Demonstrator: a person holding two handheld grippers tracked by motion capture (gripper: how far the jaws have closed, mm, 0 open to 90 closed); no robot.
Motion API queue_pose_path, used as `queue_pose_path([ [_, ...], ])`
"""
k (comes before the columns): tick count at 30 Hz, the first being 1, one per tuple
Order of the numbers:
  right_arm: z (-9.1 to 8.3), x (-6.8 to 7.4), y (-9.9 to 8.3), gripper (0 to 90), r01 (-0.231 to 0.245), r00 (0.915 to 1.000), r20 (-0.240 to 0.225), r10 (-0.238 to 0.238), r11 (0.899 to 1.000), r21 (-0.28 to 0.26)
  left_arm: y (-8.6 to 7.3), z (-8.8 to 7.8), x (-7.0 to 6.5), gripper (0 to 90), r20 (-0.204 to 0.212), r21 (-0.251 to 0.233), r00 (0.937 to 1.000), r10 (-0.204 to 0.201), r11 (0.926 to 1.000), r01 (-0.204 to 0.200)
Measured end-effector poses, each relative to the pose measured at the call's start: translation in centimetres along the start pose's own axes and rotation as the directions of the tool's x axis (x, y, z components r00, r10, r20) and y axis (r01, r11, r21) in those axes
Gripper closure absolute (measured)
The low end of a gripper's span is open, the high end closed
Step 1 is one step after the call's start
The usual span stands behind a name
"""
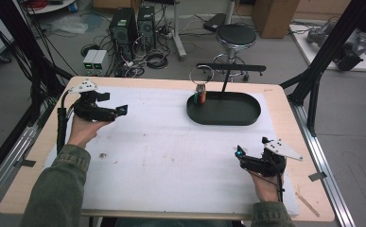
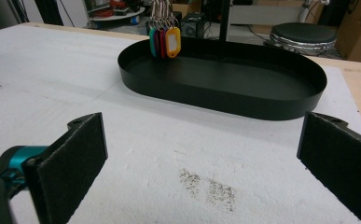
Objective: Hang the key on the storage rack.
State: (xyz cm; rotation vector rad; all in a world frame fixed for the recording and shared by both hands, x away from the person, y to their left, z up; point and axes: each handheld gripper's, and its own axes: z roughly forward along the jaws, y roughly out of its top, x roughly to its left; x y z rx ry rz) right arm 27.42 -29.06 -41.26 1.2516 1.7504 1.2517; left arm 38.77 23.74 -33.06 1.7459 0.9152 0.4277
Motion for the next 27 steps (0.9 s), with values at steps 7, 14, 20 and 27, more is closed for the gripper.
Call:
queue_pose_path([
  [7,0.0,0.1,0.0,0.5,0.001,1.0,0.002,-0.001,1.0,-0.001,-1.4,-1.0,0.3,1.6,-0.021,0.008,0.9997,-0.01,0.9999,0.01],
  [14,-0.1,0.1,0.0,0.5,0.001,1.0,-0.001,-0.001,1.0,-0.001,-2.7,-2.2,0.6,1.7,-0.043,0.002,0.9987,-0.027,0.9996,0.027],
  [20,0.0,0.1,0.0,0.5,0.004,1.0,-0.001,-0.004,1.0,0.001,-4.3,-3.6,0.9,1.6,-0.065,-0.004,0.9969,-0.044,0.999,0.044],
  [27,0.0,0.2,0.0,0.5,0.0,1.0,0.0,0.0,1.0,0.001,-5.7,-5.3,1.5,1.7,-0.109,-0.012,0.992,-0.064,0.998,0.063],
])
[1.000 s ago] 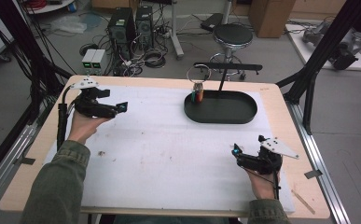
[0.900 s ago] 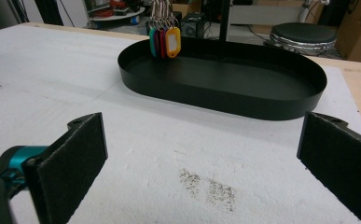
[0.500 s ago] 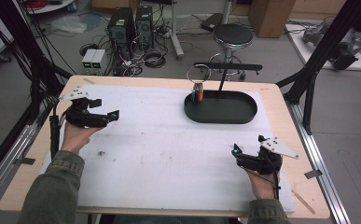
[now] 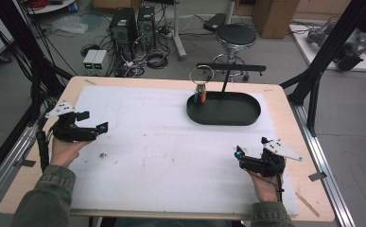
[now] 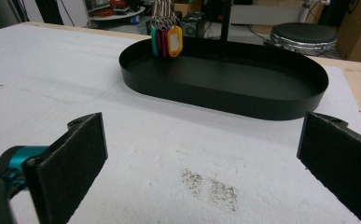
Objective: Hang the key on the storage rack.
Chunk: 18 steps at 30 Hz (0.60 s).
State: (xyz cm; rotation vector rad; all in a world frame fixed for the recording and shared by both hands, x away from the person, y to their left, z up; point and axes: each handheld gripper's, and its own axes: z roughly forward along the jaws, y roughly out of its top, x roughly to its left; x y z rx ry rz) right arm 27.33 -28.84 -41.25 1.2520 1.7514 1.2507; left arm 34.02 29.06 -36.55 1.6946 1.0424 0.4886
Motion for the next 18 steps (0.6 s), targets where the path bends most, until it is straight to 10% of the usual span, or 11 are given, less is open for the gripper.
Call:
queue_pose_path([
  [18,0.1,0.1,0.0,0.5,0.01,1.0,0.001,-0.01,1.0,0.005,-3.7,-3.3,1.2,1.7,-0.149,-0.117,0.9883,-0.034,0.993,0.017],
])
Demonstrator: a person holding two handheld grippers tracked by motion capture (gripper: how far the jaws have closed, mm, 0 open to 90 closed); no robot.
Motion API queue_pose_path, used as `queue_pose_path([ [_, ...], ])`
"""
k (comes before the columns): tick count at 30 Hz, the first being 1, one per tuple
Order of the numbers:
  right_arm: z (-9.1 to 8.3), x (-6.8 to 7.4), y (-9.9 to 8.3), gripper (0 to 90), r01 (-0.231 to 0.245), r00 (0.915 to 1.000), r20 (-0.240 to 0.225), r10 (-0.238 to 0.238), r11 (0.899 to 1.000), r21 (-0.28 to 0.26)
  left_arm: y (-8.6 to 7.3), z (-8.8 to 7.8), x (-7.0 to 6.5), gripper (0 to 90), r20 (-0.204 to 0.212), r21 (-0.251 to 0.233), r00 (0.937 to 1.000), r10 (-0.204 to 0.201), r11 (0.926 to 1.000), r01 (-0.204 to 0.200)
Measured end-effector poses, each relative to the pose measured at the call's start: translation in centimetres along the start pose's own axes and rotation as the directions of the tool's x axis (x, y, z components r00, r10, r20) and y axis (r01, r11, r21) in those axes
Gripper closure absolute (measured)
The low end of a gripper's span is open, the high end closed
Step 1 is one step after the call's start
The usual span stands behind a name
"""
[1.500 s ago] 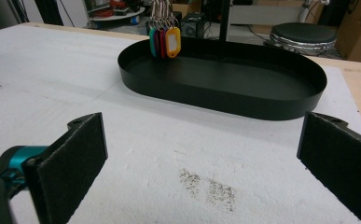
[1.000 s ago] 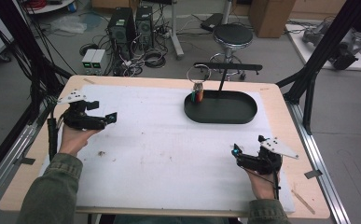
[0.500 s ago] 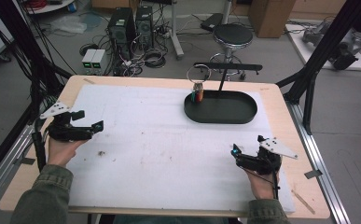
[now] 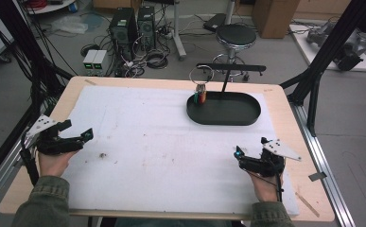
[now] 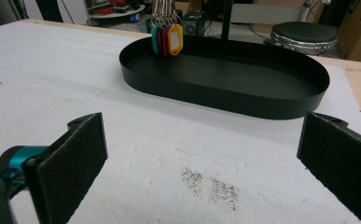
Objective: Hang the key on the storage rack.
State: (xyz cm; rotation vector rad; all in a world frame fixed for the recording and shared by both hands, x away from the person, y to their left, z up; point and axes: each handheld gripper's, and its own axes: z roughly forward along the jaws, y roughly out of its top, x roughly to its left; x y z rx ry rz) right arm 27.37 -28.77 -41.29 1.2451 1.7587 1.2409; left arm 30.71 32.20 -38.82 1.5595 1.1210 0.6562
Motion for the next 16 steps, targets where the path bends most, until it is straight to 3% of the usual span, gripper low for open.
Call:
queue_pose_path([
  [5,0.0,0.0,0.0,0.5,-0.006,1.0,0.0,0.006,1.0,0.002,-1.4,-0.5,0.1,1.7,-0.039,-0.02,0.9991,-0.019,0.9996,0.018],
  [16,0.1,0.1,0.0,0.4,-0.001,1.0,-0.001,0.001,1.0,0.006,-2.2,-0.8,0.4,1.7,-0.047,-0.009,0.9987,-0.021,0.9998,0.02],
])
